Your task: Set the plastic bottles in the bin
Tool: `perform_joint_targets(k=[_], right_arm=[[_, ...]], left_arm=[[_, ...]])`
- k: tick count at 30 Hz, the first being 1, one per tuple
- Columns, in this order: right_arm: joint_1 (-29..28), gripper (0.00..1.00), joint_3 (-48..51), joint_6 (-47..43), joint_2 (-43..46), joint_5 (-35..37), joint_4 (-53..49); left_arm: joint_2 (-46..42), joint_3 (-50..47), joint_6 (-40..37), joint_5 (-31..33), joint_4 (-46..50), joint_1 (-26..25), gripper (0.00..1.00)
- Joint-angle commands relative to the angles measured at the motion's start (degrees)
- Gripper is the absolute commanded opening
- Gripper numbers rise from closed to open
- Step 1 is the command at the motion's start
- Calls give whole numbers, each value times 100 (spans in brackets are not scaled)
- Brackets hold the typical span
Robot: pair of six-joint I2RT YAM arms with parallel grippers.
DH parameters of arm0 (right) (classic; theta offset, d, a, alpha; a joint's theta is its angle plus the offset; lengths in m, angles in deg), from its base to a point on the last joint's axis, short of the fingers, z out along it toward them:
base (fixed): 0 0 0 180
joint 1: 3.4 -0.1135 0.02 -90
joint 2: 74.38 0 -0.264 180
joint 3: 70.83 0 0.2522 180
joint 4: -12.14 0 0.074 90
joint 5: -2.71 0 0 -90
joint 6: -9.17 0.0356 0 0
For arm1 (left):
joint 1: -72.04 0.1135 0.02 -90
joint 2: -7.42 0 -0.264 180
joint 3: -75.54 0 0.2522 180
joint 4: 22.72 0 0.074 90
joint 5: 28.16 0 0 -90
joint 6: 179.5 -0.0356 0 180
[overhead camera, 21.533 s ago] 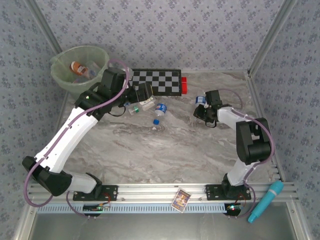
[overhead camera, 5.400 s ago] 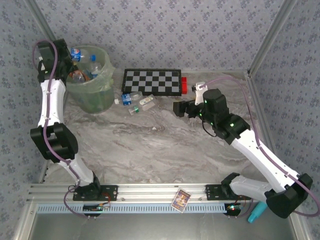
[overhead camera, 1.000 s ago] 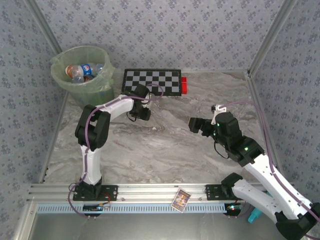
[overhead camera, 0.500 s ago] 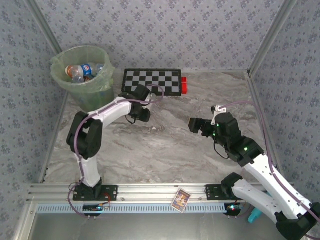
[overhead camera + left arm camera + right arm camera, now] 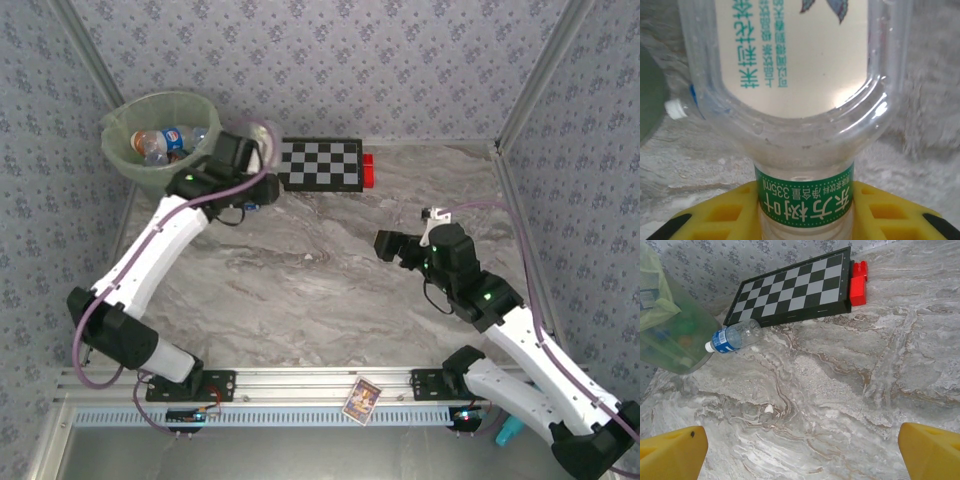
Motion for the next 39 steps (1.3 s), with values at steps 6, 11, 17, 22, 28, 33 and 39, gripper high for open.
perform_joint_targets(k=[6, 11, 17, 22, 28, 33, 39], right_arm=[[-170, 99, 3, 115, -284, -167, 374], [-294, 100, -188, 71, -445, -247, 462], [-554, 99, -573, -201, -477, -484, 655], [-907, 99, -837, -499, -498, -781, 975], [-1267, 99, -1099, -772, -501, -716, 899], [-1325, 100, -1052, -805, -400, -595, 748], [-1319, 100, -953, -829, -137, -391, 559]], left_arm=[[-556, 809, 1093, -801, 213, 1355, 35], [-600, 1048, 1686, -1011, -16, 2095, 35], [-296, 1403, 2441, -1105, -155, 2584, 36], [-54, 1410, 3179, -1297, -605, 2807, 36], [346, 1621, 3911, -1321, -969, 3037, 36], [885, 2119, 4283, -1336, -1047, 3080, 36], [1538, 2528, 4793, -1382, -1019, 3105, 35]])
